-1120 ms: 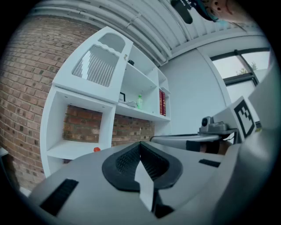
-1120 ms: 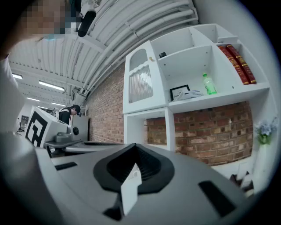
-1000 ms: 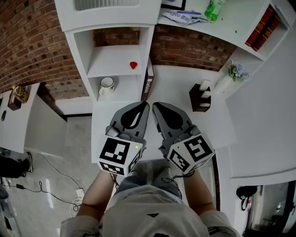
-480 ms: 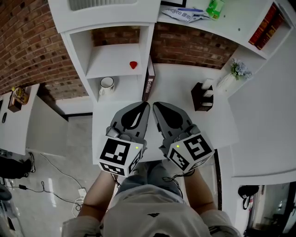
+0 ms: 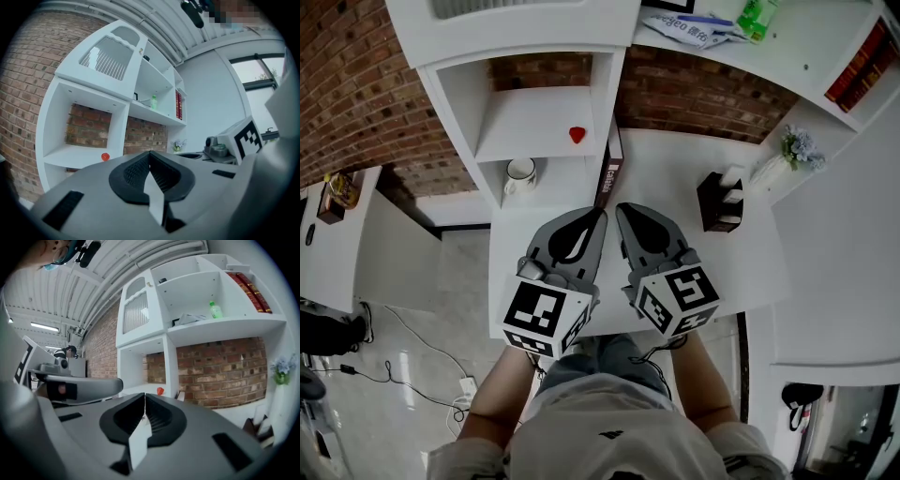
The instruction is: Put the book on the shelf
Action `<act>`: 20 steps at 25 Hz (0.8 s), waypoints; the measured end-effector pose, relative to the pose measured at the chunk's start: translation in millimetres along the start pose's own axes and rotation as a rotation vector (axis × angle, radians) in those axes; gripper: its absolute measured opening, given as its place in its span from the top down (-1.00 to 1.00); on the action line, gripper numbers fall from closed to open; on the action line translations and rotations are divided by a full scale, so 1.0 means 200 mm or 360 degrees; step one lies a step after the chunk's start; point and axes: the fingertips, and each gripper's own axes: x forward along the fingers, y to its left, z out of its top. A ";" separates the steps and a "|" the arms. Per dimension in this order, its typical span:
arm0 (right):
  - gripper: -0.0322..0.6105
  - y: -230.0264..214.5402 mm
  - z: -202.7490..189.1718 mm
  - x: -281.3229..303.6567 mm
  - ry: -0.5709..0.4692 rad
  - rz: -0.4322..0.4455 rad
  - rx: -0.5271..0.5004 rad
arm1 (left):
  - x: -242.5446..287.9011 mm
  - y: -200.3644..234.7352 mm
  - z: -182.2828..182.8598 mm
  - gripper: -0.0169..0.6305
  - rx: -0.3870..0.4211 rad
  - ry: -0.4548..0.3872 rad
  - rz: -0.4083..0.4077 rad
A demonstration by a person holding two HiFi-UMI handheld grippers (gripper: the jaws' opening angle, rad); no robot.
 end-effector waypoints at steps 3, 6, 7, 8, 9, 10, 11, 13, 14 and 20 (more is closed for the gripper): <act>0.86 -0.07 -0.08 0.08 0.0056 -0.0019 0.0047 | 0.04 0.01 -0.03 0.91 0.0003 0.0020 -0.0016; 0.86 -0.13 -0.15 0.15 0.0112 -0.0033 0.0074 | 0.08 0.03 -0.05 0.91 -0.0001 0.0024 -0.0023; 0.86 -0.16 -0.17 0.17 0.0128 -0.0040 0.0078 | 0.09 0.04 -0.06 0.91 -0.0007 0.0021 -0.0026; 0.86 -0.18 -0.19 0.19 0.0142 -0.0048 0.0081 | 0.10 0.05 -0.06 0.91 -0.0015 0.0018 -0.0028; 0.86 -0.19 -0.21 0.21 0.0155 -0.0056 0.0084 | 0.11 0.07 -0.06 0.91 -0.0022 0.0017 -0.0028; 0.85 -0.21 -0.23 0.23 0.0167 -0.0063 0.0085 | 0.13 0.08 -0.07 0.91 -0.0026 0.0019 -0.0024; 0.84 -0.23 -0.25 0.26 0.0180 -0.0069 0.0086 | 0.14 0.09 -0.07 0.91 -0.0028 0.0023 -0.0019; 0.80 -0.27 -0.28 0.30 0.0207 -0.0080 0.0090 | 0.17 0.12 -0.08 0.91 -0.0032 0.0031 -0.0006; 0.76 -0.28 -0.31 0.32 0.0221 -0.0085 0.0098 | 0.18 0.14 -0.09 0.91 -0.0037 0.0035 0.0001; 0.68 -0.40 -0.46 0.43 0.0310 -0.0128 0.0138 | 0.26 0.21 -0.14 0.91 -0.0077 0.0071 0.0047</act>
